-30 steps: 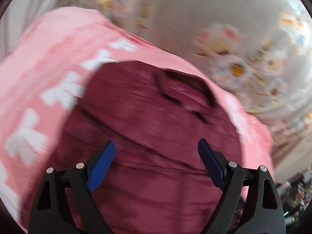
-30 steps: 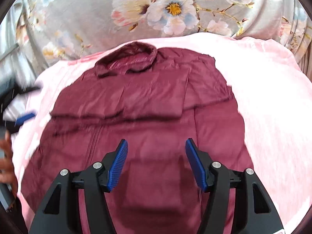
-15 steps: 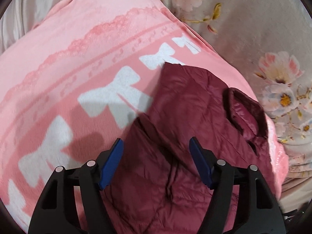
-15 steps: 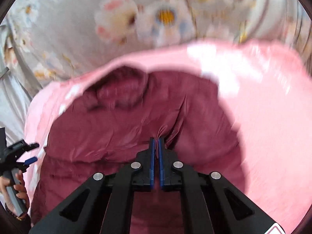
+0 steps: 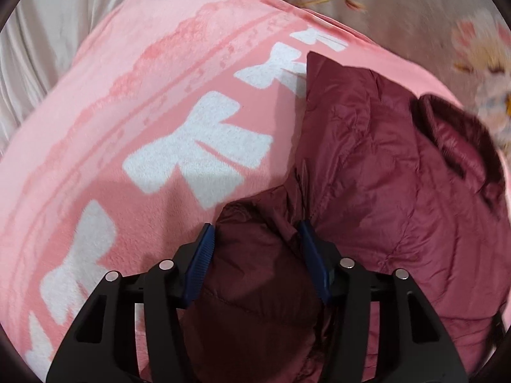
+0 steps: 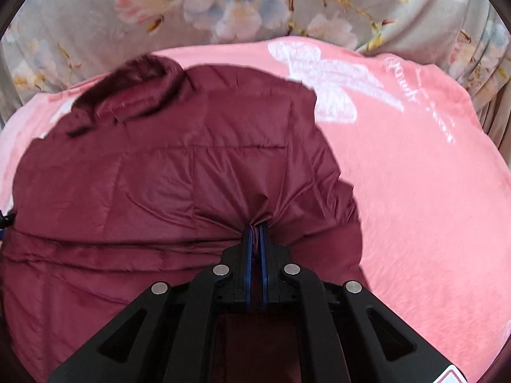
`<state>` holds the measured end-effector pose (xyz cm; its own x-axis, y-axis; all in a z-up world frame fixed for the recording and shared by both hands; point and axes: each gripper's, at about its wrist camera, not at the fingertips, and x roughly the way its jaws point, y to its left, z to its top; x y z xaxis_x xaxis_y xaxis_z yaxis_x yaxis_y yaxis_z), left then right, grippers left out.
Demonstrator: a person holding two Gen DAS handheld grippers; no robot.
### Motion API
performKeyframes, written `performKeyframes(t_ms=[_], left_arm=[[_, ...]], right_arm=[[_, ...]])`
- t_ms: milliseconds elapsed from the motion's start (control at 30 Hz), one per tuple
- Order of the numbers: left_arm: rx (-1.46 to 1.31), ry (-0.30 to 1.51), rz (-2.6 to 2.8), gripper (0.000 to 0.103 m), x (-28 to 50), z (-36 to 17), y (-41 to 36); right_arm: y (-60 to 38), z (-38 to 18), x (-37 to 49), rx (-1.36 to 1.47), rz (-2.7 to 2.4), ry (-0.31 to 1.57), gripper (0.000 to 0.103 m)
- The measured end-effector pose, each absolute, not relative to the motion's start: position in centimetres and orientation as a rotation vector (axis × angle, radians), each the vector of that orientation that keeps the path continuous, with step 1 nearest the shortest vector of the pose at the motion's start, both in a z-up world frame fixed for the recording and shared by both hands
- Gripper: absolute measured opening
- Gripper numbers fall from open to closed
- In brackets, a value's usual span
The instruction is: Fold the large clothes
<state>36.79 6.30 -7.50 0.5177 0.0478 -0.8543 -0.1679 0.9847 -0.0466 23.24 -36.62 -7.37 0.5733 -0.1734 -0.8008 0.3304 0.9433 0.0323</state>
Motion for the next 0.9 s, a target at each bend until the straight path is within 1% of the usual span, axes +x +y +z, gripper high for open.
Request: performKeyframes(t_ms=[133, 200, 267, 333, 400, 433, 500, 600, 700, 800, 867, 900], left_arm=[[-0.071, 1.023, 0.148, 0.053, 36.4, -7.3, 5.8], [-0.059, 1.04, 0.142, 0.053, 36.0, -6.6, 6.0], [-0.028, 1.029, 0.124, 0.053, 35.3, -5.2, 6.0], [0.02, 0.985, 0.102, 0.053, 34.8, -2.9, 5.5], [0.018, 0.945, 0.056, 0.056, 35.0, -0.4, 4.4], [0.005, 0.934, 0.031, 0.061, 35.4, 0.6, 3.6], [0.004, 0.918, 0.0, 0.063, 36.6, 1.6, 1.5], [0.035, 0.935, -0.016, 0.063, 38.4, 0.7, -1.5], [0.076, 0.989, -0.029, 0.063, 39.6, -2.8, -3.7], [0.138, 0.988, -0.021, 0.064, 39.2, -5.4, -4.2], [0.159, 0.965, -0.012, 0.074, 38.7, -6.2, -4.1], [0.16, 0.956, -0.011, 0.076, 38.4, -6.5, -3.8]], right_arm=[[-37.1, -7.4, 23.2, 0.195, -0.285, 0.924, 0.005], [-37.6, -6.6, 22.5, 0.222, -0.268, 0.932, 0.009], [-38.1, -5.1, 21.3, 0.269, -0.263, 0.916, 0.011], [-38.3, -2.9, 20.5, 0.284, -0.258, 0.862, 0.011], [-37.6, -0.3, 20.8, 0.253, -0.252, 0.8, 0.014], [-37.3, 0.4, 21.4, 0.251, -0.235, 0.788, 0.015], [-36.0, 1.5, 23.3, 0.253, -0.183, 0.769, 0.015], [-33.4, 0.7, 27.2, 0.222, -0.122, 0.791, 0.015], [-31.6, -1.6, 29.0, 0.16, -0.09, 0.843, 0.015], [-30.4, -4.9, 29.3, 0.095, -0.088, 0.911, 0.015], [-30.6, -6.4, 28.8, 0.107, -0.078, 0.928, 0.015], [-30.7, -6.8, 28.5, 0.118, -0.072, 0.923, 0.015]])
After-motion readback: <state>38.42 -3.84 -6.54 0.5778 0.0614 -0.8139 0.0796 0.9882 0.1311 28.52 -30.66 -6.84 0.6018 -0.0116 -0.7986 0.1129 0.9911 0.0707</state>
